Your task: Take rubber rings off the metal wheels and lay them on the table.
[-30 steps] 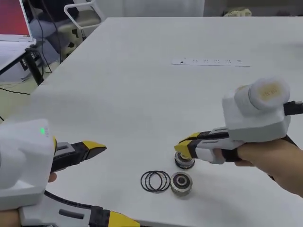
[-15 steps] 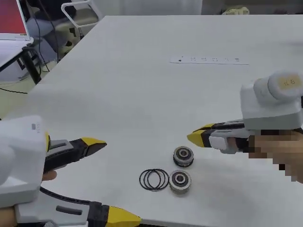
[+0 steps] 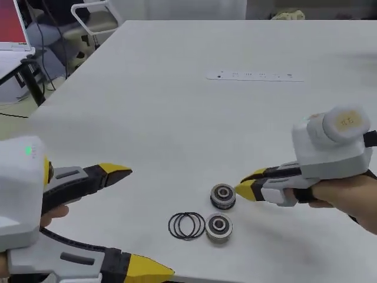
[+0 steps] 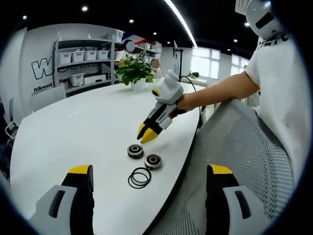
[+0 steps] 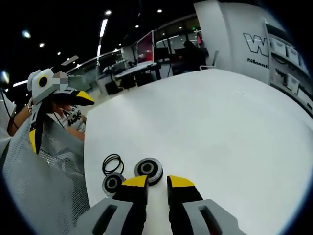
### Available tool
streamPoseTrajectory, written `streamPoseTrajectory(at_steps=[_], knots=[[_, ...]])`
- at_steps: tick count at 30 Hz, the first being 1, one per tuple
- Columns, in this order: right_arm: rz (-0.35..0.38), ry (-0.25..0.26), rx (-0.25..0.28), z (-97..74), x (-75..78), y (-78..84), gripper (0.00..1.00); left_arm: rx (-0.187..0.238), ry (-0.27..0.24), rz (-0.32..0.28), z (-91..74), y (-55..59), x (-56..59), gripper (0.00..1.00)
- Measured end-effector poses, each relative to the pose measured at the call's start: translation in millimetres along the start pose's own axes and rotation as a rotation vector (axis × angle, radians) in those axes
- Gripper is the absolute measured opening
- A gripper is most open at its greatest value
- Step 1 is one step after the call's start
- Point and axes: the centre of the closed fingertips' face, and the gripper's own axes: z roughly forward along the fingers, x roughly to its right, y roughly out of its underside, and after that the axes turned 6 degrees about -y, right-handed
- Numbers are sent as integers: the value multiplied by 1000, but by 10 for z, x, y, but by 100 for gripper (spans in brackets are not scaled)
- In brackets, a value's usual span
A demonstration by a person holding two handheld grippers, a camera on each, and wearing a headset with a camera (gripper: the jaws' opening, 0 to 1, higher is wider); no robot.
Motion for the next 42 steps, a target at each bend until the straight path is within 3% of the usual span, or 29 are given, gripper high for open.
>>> streamPoseTrajectory(at_steps=[7,12,17,21,27,33,38,42], knots=[[-7,-4,-27,12,16,66,14,3,21,64,55,-184,-43,94],[-16,-10,-39,29,10,97,15,1,55,145,109,-363,-32,93],[-19,-16,-46,41,4,116,15,18,89,202,238,-546,-38,92],[-24,-16,-53,42,1,128,15,-2,123,267,371,-605,-27,91],[-23,-17,-54,45,1,133,15,7,152,307,572,-717,-25,88],[-26,-20,-59,57,-10,146,16,-8,146,369,829,-706,-86,72],[-25,-20,-60,57,-8,152,16,4,147,358,986,-631,-113,66],[-23,-22,-56,63,-17,149,16,19,111,309,1091,-544,-205,62]])
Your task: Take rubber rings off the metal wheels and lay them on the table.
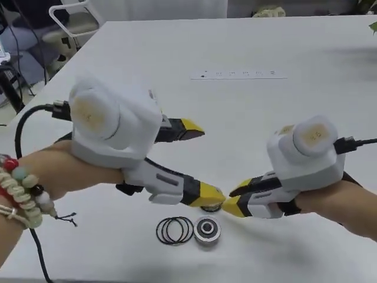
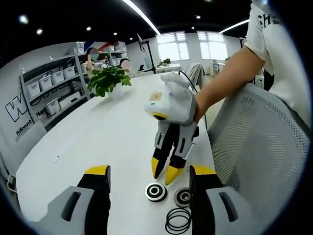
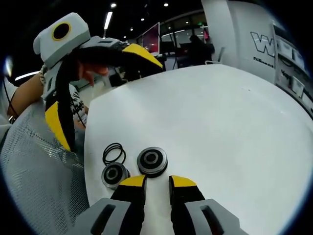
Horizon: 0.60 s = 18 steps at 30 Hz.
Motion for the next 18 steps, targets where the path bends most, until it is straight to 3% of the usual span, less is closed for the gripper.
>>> streamPoseTrajectory(at_steps=[3,5,8,14,18], knots=[[-5,-5,-2,13,-19,2,16,13,-41,-68,65,126,-55,57],[-9,-7,-3,17,-27,5,16,18,-55,-82,97,198,-67,53],[-13,-9,-4,23,-33,5,16,-4,-35,-103,123,310,-35,47],[-19,-12,3,37,-42,-10,17,-9,-72,-164,196,453,-64,38],[-33,-20,-2,64,-78,3,17,-34,-46,-130,285,521,50,29]])
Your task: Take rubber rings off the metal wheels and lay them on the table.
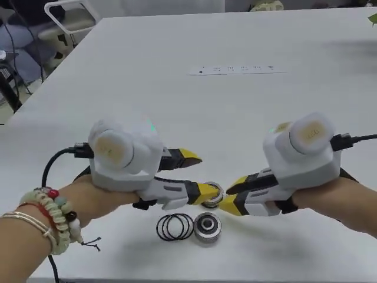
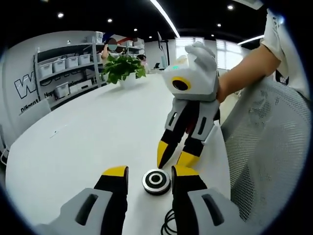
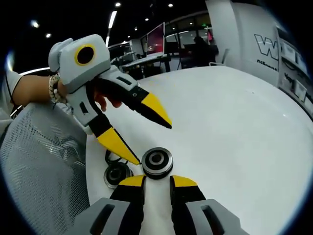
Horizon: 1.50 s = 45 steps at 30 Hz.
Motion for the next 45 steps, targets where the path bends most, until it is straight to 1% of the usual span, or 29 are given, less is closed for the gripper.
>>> streamPoseTrajectory(at_steps=[3,7,9,10,12,14,15,16,24,25,26,31,33,35,36,37,41,45], knots=[[-10,-4,-7,21,-21,11,18,-23,15,-13,36,67,42,23],[-27,-4,-13,40,-35,12,18,-53,14,5,63,153,66,21],[-33,-1,-11,44,-33,7,19,-65,9,-17,73,180,51,20],[-34,-1,-11,46,-33,6,19,-62,7,-30,76,178,47,20],[-36,3,-10,48,-27,5,19,-59,-2,-37,78,178,28,16],[-36,6,-9,52,-21,4,19,-66,-7,-38,82,197,21,13],[-36,7,-8,55,-20,4,19,-60,-5,-52,84,194,26,13],[-36,10,-7,58,-15,4,19,-62,-2,-55,85,206,30,12],[-31,21,4,62,9,-10,19,-57,3,-57,92,195,52,9],[-36,26,4,62,15,-9,18,-59,17,-60,91,200,83,8],[-42,30,2,61,26,-8,17,-53,5,-64,95,194,64,8],[-60,33,3,43,44,-10,12,-51,8,-67,90,193,68,8],[-87,34,-4,36,44,-5,11,-50,7,-70,89,194,66,8],[-114,32,-7,25,41,-8,5,-48,4,-69,86,195,66,8],[-128,51,-10,18,72,-9,2,-48,4,-72,86,195,68,8],[-132,48,-11,20,67,-7,1,-47,4,-70,85,195,69,8],[-148,57,-18,21,74,-8,0,-47,2,-66,83,194,68,8],[-135,64,-22,19,90,-3,0,-47,2,-59,83,196,67,8]])
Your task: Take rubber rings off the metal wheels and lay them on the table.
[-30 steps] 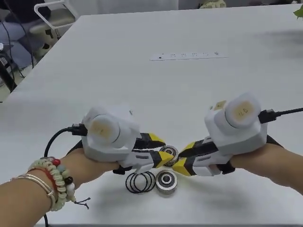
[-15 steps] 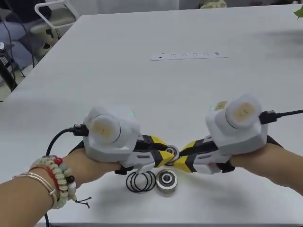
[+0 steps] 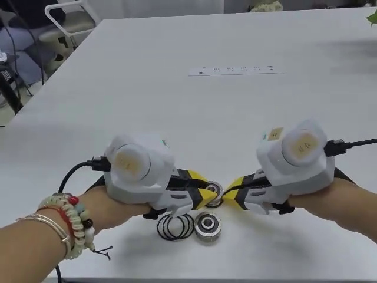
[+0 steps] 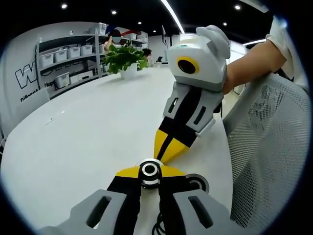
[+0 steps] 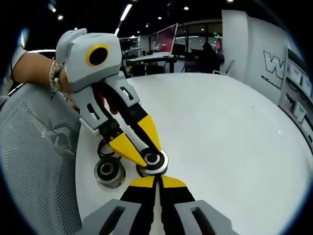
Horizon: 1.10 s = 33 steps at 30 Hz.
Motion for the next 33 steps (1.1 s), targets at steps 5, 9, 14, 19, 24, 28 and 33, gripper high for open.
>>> streamPoseTrajectory(at_steps=[5,9,14,19,24,28,33], knots=[[69,-2,10,-10,16,7,0,-1,0,6,0,-1,4,8],[161,-9,20,-26,28,16,0,-2,0,10,0,-1,2,8],[205,-7,37,-48,55,3,0,-2,-1,15,1,-2,3,8],[288,-13,120,-98,97,-134,0,-2,-2,14,2,-1,-2,8],[291,-13,105,-93,73,-129,0,4,-3,11,3,-3,-2,8],[274,-5,97,-88,57,-135,0,8,-3,9,4,-1,-2,8],[291,-10,102,-95,47,-154,0,12,-3,5,3,0,-1,8]])
